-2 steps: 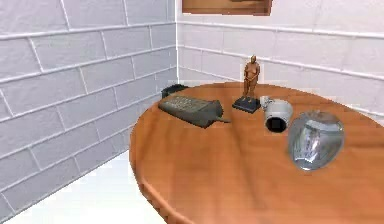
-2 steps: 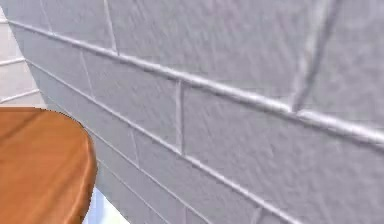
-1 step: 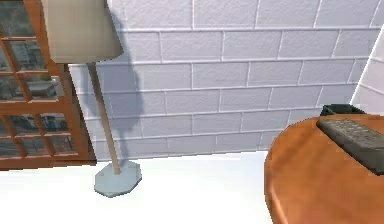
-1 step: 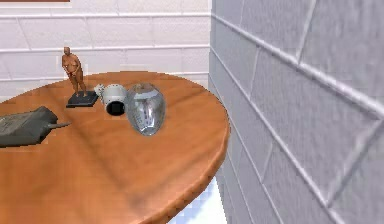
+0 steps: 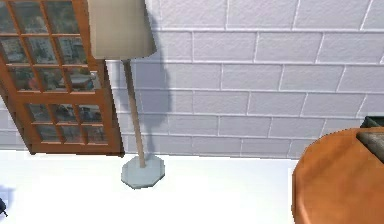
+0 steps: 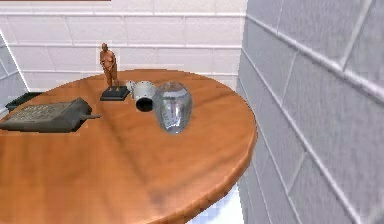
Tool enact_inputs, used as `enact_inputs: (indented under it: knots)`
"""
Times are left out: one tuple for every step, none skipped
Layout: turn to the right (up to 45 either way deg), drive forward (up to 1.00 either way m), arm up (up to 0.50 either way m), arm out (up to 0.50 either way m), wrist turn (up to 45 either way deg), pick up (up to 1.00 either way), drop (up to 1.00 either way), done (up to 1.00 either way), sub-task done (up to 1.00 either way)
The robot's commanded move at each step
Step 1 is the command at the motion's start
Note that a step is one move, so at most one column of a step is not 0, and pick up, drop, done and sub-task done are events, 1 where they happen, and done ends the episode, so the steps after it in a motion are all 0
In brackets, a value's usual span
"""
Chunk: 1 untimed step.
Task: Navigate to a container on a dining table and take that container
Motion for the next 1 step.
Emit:
enact_inputs:
  knots:
    - [0.0,0.0,0.5,0.0,0.0,0.0,0.0,0.0,0.0]
